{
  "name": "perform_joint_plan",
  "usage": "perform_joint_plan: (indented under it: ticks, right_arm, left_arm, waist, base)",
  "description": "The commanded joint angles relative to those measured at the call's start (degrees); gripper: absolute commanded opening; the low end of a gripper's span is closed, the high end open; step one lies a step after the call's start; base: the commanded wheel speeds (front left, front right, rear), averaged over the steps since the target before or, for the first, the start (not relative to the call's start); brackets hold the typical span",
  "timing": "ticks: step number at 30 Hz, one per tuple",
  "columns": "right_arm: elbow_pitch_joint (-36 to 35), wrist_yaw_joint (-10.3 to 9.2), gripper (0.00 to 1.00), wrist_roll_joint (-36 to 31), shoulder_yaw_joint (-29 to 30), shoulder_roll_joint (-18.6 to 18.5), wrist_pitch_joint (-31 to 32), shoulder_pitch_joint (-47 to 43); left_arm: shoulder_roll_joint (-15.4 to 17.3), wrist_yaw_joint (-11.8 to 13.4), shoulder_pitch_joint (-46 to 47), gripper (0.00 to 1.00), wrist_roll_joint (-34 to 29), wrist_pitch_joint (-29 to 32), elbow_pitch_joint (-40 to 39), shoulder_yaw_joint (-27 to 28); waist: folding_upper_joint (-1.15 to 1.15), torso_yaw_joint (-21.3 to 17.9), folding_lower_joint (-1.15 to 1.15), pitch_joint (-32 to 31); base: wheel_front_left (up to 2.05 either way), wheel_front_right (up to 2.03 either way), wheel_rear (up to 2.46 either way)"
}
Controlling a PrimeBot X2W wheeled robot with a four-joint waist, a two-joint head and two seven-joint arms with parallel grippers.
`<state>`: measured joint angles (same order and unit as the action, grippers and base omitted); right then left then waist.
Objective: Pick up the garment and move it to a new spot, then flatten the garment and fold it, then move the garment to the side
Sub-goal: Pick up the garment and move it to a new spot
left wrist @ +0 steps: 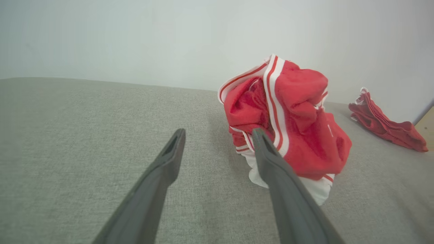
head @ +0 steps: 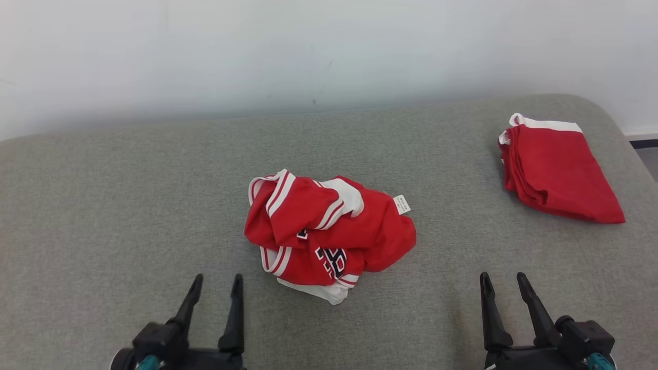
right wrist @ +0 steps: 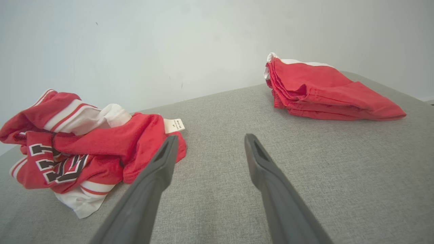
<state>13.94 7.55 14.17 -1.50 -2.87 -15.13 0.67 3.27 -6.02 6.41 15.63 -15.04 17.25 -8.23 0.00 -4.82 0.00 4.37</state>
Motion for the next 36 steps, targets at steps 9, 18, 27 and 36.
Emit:
perform_joint_plan:
  ticks: [9,18,27,36]
  right_arm:
    - [-0.5,-0.14,1.0,0.9,-0.1,0.0,0.0,0.0]
    - [-1.5,-0.14,1.0,0.7,1.3,0.0,0.0,-1.5]
    - [-3.2,-0.14,1.0,0.3,2.1,0.0,0.0,-3.5]
    - [-5.3,-0.14,1.0,-0.2,1.9,0.0,0.0,-5.0]
  left_arm:
    - [-0.3,-0.5,4.7,1.0,-0.6,-0.1,2.1,-1.9]
    - [-0.3,0.8,-0.8,1.0,-5.2,-0.1,-4.7,2.7]
    - [-0.3,0.6,-7.2,1.0,-6.3,-0.1,-9.4,10.3]
    - [-0.4,0.8,-10.4,1.0,-7.3,-0.1,-10.7,12.6]
  waist:
    - [0.0,-3.3,0.0,0.8]
    - [0.0,-2.4,0.0,-0.3]
    - [0.0,0.1,0.0,-2.9]
    - [0.0,1.4,0.0,-4.0]
  base:
    - [0.0,0.0,0.0]
    - [0.0,0.0,0.0]
    - [0.0,0.0,0.0]
    - [0.0,0.0,0.0]
